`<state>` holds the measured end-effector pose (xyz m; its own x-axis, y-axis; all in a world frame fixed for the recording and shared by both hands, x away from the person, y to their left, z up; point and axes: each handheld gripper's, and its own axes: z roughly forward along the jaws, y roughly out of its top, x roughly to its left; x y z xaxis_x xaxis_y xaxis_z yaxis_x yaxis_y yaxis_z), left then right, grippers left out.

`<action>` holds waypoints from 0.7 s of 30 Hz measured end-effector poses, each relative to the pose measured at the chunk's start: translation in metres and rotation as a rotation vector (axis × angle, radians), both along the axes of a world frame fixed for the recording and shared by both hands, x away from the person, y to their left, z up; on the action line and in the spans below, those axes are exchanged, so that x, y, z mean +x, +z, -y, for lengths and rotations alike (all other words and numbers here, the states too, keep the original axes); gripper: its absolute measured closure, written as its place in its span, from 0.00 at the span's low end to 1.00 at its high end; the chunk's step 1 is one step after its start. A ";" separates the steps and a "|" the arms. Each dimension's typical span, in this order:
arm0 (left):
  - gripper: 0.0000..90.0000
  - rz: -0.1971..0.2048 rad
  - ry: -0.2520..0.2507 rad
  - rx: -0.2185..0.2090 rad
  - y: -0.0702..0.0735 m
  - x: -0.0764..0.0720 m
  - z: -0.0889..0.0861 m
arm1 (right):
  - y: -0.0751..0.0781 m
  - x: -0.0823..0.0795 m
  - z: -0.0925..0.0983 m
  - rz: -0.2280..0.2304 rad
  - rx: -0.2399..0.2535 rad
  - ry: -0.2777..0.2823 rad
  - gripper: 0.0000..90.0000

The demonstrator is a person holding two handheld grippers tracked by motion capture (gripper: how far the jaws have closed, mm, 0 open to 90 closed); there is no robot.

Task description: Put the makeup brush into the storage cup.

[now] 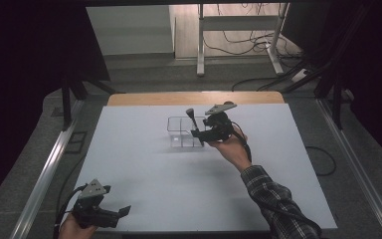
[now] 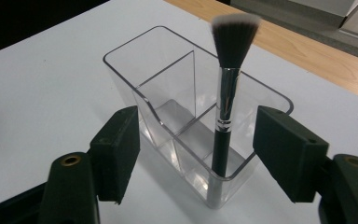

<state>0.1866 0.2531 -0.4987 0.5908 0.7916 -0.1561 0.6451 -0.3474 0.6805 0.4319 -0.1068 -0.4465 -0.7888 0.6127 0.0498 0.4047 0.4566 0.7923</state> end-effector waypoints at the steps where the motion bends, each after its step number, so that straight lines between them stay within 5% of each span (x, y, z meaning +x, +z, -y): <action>1: 0.00 0.000 0.000 0.000 0.000 0.000 0.000 | 0.000 0.000 0.000 0.000 0.000 0.000 0.34; 21: 0.00 0.002 -0.001 0.000 0.000 0.000 0.000 | 0.000 -0.017 0.004 0.001 -0.008 0.025 0.19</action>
<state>0.1866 0.2528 -0.4990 0.5917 0.7912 -0.1546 0.6434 -0.3479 0.6819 0.4150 -0.1108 -0.4462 -0.8036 0.5935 0.0444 0.3924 0.4723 0.7892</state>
